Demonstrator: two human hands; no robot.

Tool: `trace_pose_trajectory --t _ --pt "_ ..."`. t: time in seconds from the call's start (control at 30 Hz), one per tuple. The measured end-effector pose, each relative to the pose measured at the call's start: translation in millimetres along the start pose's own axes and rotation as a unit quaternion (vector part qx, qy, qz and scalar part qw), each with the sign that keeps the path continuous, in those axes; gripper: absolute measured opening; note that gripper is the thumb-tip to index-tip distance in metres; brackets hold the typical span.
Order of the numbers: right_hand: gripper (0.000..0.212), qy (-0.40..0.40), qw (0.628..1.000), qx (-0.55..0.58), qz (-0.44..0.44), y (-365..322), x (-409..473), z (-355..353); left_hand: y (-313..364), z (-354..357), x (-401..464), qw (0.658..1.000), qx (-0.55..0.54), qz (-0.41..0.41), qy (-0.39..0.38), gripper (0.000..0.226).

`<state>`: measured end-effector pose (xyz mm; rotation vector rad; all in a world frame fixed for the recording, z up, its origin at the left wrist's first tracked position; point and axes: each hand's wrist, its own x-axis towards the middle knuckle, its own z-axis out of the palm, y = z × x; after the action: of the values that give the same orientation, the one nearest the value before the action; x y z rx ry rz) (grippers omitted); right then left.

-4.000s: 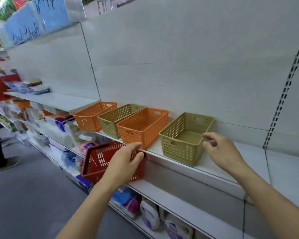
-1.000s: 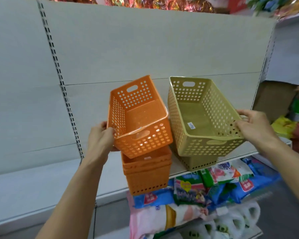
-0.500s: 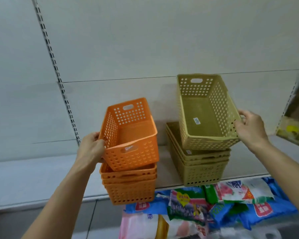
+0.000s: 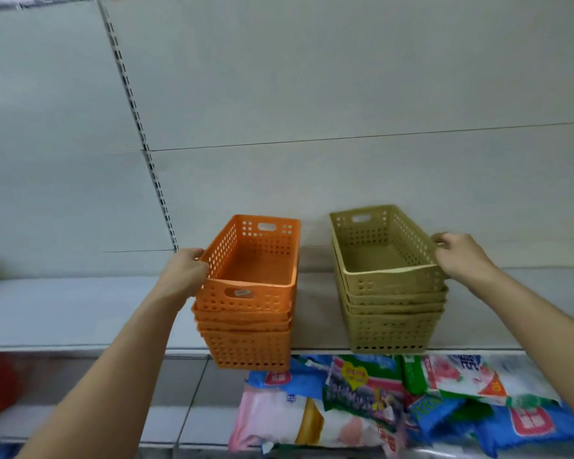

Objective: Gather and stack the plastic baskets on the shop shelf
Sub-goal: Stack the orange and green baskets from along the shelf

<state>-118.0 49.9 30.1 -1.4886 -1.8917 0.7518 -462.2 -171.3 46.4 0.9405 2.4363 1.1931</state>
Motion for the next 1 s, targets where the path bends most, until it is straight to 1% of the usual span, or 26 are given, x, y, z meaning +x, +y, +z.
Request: trace_pose_trajectory --t 0.1,0.13,0.17,0.23,0.33,0.43,0.5,0.53,0.67,0.73,0.83,0.9,1.0 --pt "0.034 -0.038 0.998 -0.046 -0.006 4 -20 5 -12 9 -13 0.998 0.047 0.016 -0.024 0.021" --pt "0.038 -0.048 0.996 -0.075 -0.013 4 -28 8 -16 12 -20 0.997 0.06 0.027 -0.036 0.024" --pt "0.047 -0.053 0.992 -0.107 -0.03 3 -37 11 -19 14 -29 0.995 0.074 0.042 -0.045 0.027" --pt "0.057 -0.057 0.985 -0.145 -0.072 0 -58 19 -26 20 -46 0.989 0.116 0.079 -0.043 0.038" --pt "0.055 -0.051 0.975 -0.151 -0.152 -12 -103 37 -35 32 -79 0.98 0.161 0.118 -0.019 0.057" --pt "0.051 -0.033 0.961 -0.122 -0.247 -26 -147 57 -44 39 -121 0.974 0.142 0.173 0.045 0.06" --pt "0.048 -0.034 0.953 -0.089 -0.288 -33 -171 75 -55 39 -146 0.968 0.118 0.208 0.068 0.062" --pt "0.046 -0.035 0.949 -0.074 -0.306 -37 -181 85 -64 37 -154 0.968 0.111 0.211 0.078 0.061" --pt "0.041 -0.046 0.927 -0.046 -0.37 -55 -215 129 -98 19 -173 0.967 0.096 0.2 0.13 0.049" --pt "0.041 -0.069 0.922 -0.032 -0.379 -69 -230 151 -119 4 -180 0.968 0.088 0.184 0.149 0.052" --pt "0.038 -0.12 0.915 -0.021 -0.386 -92 -252 192 -158 -28 -184 0.974 0.058 0.142 0.167 0.056" --pt "0.035 -0.155 0.908 -0.016 -0.389 -112 -267 225 -187 -54 -183 0.976 0.046 0.118 0.178 0.049" --pt "0.036 -0.206 0.895 -0.02 -0.395 -155 -293 282 -238 -100 -174 0.978 0.045 0.076 0.191 0.039"
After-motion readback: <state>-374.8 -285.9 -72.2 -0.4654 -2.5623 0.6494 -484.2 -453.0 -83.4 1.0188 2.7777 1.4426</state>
